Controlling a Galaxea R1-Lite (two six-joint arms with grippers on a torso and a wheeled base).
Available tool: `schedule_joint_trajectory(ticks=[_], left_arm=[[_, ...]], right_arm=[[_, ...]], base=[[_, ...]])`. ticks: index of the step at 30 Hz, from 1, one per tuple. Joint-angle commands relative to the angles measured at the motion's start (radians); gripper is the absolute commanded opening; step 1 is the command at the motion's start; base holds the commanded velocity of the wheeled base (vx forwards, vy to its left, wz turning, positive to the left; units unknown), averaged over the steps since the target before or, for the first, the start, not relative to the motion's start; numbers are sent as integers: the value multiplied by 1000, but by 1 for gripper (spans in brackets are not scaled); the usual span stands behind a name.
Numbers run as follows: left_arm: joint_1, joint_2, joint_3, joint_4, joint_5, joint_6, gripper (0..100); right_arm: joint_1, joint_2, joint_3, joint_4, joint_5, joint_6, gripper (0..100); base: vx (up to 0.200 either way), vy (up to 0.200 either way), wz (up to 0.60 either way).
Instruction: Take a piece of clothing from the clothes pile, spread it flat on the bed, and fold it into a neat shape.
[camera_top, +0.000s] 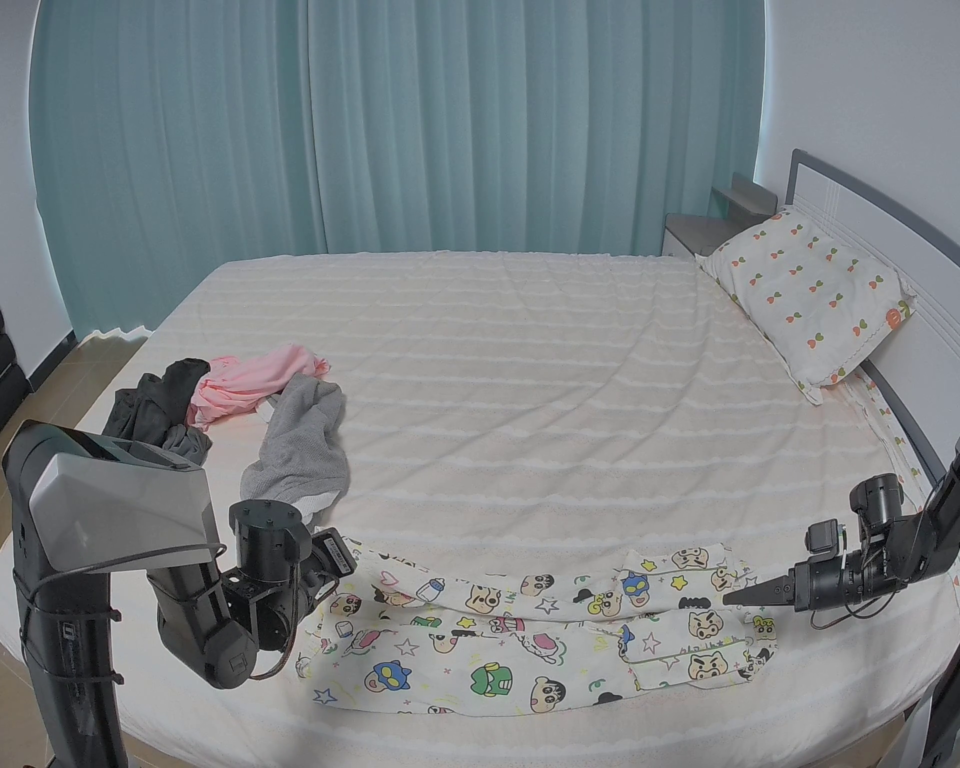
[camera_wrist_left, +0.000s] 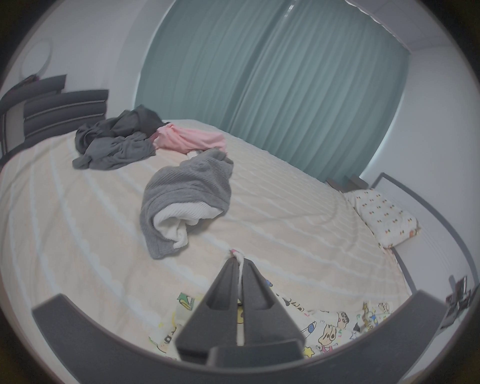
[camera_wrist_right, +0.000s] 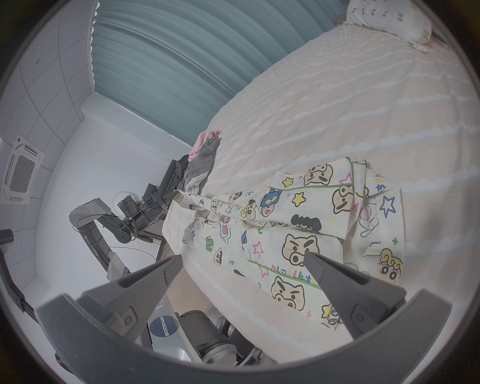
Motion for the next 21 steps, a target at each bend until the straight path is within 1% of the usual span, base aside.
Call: schedule_joint_trajectory(ticks=[1,5,10,14,16,18,21], left_arm=[[0,0,-3,-34,-21,37,0],[11,3,-7,-63,-24,100,0],[20,0,-30,-98,-26,135,0],[25,2,-46,-101,-27,219,0],[25,2,-50,-101,-35,230,0],[25,2,-52,-101,-64,244,0],[25,-3,-72,-101,-77,273,0]], right_arm=[[0,2,0,0,0,-2,100],[0,2,0,0,0,-5,100],[2,2,-2,0,0,-5,100],[2,2,-2,0,0,-7,100],[2,2,-2,0,0,-7,100],[2,4,-2,0,0,-7,100],[2,4,-2,0,0,-7,100]], base=[[0,0,0],[0,0,0],[0,0,0],[0,0,0],[0,0,0],[0,0,0],[0,0,0]])
